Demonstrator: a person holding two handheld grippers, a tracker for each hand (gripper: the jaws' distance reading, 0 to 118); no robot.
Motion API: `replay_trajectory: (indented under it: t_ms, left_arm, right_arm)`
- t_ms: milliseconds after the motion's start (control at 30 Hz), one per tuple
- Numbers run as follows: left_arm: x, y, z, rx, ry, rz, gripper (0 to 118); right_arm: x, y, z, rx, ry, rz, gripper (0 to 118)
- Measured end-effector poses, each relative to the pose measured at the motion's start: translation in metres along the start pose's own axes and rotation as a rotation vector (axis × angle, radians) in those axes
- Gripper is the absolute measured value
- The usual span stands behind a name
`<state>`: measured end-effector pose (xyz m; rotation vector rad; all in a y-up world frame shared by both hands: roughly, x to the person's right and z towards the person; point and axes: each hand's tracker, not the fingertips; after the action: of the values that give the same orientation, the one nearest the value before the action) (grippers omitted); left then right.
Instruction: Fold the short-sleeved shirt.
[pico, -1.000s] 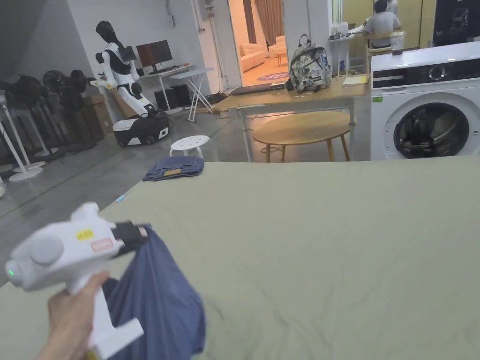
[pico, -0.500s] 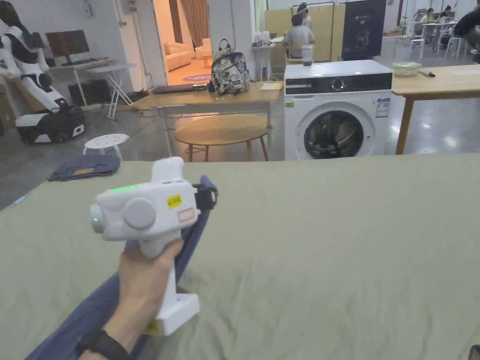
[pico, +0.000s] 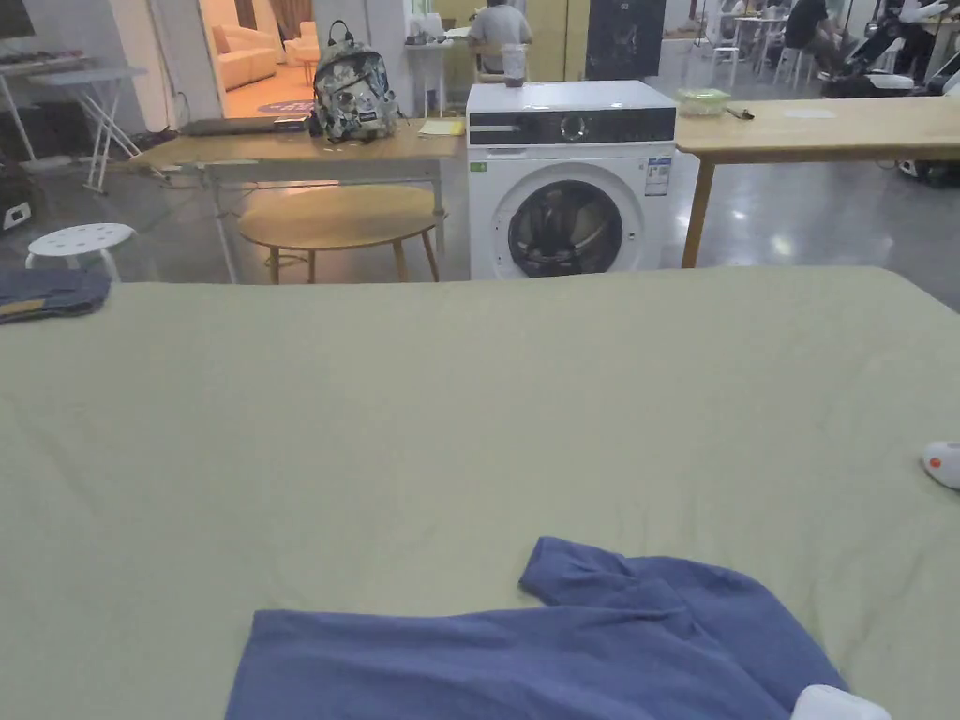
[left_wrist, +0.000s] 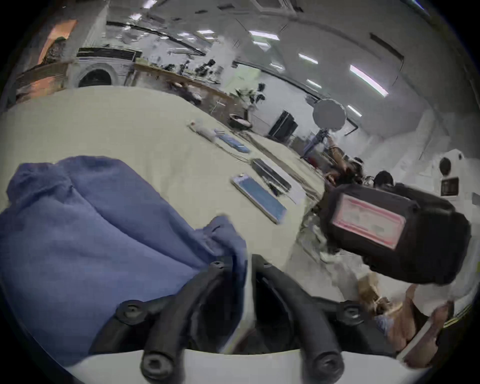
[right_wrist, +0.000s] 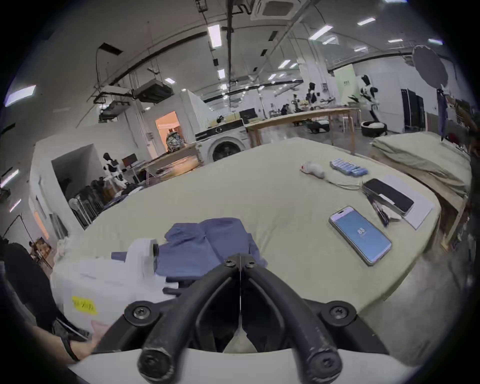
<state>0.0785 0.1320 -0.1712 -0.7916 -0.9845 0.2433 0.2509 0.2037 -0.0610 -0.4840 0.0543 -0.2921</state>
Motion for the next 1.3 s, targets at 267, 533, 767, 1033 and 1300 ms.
replay_trajectory:
  t_ms: [267,533,767,1033,1300]
  left_arm:
    - [-0.054,0.011,0.168,0.340,0.166,0.028,77]
    - [-0.093,0.016,0.325,0.469,0.794,-0.105,42]
    - [-0.118,-0.004,0.361,0.474,0.841,0.079,0]
    - [-0.154,-0.004,0.373,0.415,0.774,0.132,0]
    - [-0.257,0.033,0.323,0.114,0.734,0.428,60]
  right_arm:
    - [-0.022,0.005,-0.013,0.014,0.040,0.093,0]
    - [-0.073,0.027,-0.080,0.065,0.041,0.197,0]
    - [-0.104,0.043,-0.103,0.057,0.084,0.259,0]
    - [-0.092,0.037,-0.101,-0.056,0.175,0.181,0]
    - [-0.058,0.018,-0.083,-0.123,0.221,-0.020,0]
